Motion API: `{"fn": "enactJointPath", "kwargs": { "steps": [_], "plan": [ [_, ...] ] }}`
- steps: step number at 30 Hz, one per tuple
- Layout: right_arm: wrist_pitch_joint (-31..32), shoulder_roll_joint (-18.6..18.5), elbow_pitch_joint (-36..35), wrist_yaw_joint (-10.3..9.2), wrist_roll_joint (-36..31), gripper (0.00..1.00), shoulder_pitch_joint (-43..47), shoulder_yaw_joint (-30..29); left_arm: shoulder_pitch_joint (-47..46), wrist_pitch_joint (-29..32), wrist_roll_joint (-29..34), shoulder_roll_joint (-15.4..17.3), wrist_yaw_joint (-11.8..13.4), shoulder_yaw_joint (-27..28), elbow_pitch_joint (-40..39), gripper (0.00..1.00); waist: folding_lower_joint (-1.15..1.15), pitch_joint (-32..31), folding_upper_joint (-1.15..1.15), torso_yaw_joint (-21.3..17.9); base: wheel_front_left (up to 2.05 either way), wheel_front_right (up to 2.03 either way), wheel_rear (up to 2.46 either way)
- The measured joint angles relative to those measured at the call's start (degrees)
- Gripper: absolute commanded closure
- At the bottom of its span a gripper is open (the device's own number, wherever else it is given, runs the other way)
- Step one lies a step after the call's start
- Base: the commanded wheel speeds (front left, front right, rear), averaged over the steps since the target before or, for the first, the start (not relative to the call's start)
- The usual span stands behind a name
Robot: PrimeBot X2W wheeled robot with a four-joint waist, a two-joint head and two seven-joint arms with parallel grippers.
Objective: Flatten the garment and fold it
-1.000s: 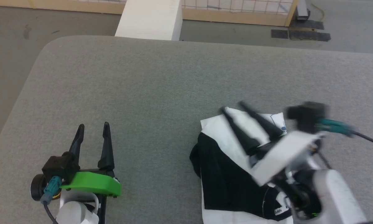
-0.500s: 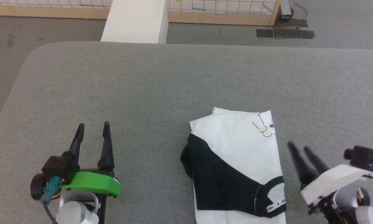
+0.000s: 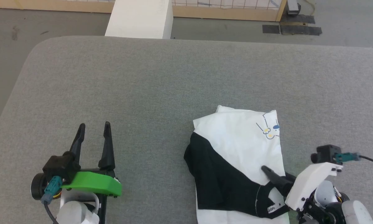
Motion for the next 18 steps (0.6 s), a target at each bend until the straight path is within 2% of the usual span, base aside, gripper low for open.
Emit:
{"fn": "enactJointPath", "kwargs": {
  "steps": [1,2,3,4,6,10,12,14,18],
  "plan": [
    [1.3,0.0,-0.1,0.00,-0.4,0.49,-0.2,0.1,0.0,0.0,0.0,0.0,0.0,0.0,0.0,0.00,0.00,0.0,0.00,0.1,0.00,0.00,0.00],
    [2.8,0.0,-0.4,0.00,-1.2,0.75,-0.3,0.3,0.0,0.0,0.0,0.0,0.0,-0.1,0.0,0.00,0.00,0.0,0.00,0.1,0.00,0.00,0.00],
    [4.1,0.0,-1.0,-0.01,-1.9,0.82,-0.4,0.4,0.0,0.0,0.0,0.0,0.0,-0.1,0.0,0.00,0.00,0.1,0.00,0.1,0.00,0.00,0.00],
    [5.2,0.0,-1.6,0.00,-2.7,1.00,-0.4,0.5,0.0,0.0,0.0,0.0,0.0,-0.1,-0.1,0.00,0.00,0.1,0.00,0.1,0.00,0.00,0.00],
    [6.7,0.0,-3.1,-0.01,-5.2,1.00,-0.4,0.5,0.0,0.0,0.0,0.0,0.0,0.0,-0.2,0.00,0.00,0.1,0.00,-0.1,0.00,0.00,0.00],
    [7.9,-0.2,-8.0,0.01,-17.1,1.00,-0.8,2.2,0.0,0.0,0.0,0.0,0.1,0.3,-0.7,0.00,0.00,0.1,0.00,-1.0,0.00,0.00,0.00],
    [8.3,-2.5,-9.9,0.01,-21.4,1.00,-1.6,4.4,0.0,0.0,0.1,-0.1,0.1,0.4,-0.8,0.00,0.00,0.1,0.00,-1.7,0.00,0.00,0.00],
    [8.3,-6.7,-11.4,0.01,-24.6,1.00,-3.1,7.2,0.1,0.0,0.6,-0.1,0.1,0.5,-1.2,0.00,0.00,0.1,0.00,-2.7,0.00,0.00,0.00],
    [7.5,-14.4,-12.1,0.01,-27.3,1.00,-6.8,10.5,0.0,0.0,1.1,-0.1,0.1,0.5,-2.2,0.00,0.00,0.4,0.00,-5.2,0.00,0.00,0.00]
  ]
}}
